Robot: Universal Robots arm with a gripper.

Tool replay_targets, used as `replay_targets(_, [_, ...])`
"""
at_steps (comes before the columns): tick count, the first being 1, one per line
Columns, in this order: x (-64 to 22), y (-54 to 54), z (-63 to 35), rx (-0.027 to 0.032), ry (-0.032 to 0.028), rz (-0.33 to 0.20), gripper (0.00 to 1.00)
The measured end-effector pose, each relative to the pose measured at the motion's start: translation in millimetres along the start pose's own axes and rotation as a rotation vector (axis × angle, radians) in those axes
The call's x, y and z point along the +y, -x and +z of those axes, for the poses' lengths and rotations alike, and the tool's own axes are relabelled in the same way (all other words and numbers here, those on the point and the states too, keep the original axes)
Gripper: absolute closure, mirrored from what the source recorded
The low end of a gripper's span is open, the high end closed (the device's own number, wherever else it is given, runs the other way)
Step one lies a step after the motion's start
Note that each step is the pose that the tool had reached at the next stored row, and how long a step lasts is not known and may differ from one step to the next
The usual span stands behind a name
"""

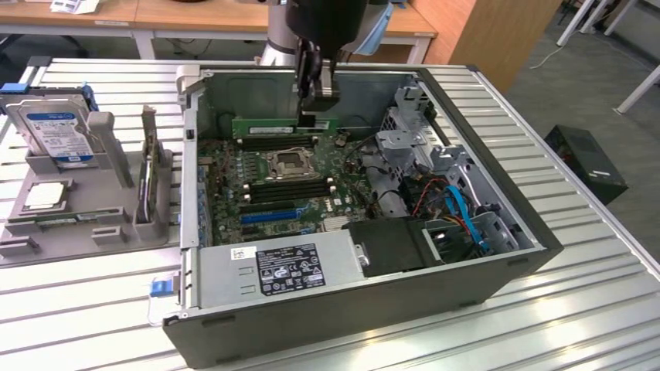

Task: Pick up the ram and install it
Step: 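Pick up the ram and move it above insertion slot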

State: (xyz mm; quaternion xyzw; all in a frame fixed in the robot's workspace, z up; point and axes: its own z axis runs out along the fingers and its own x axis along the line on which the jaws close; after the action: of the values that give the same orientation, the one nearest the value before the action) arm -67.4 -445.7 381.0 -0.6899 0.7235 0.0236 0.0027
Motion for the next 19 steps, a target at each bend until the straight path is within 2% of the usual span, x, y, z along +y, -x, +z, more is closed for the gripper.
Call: replay_targets(19, [-1.1,-1.3,34.6,0.0000,0.0000,0.000,0.88])
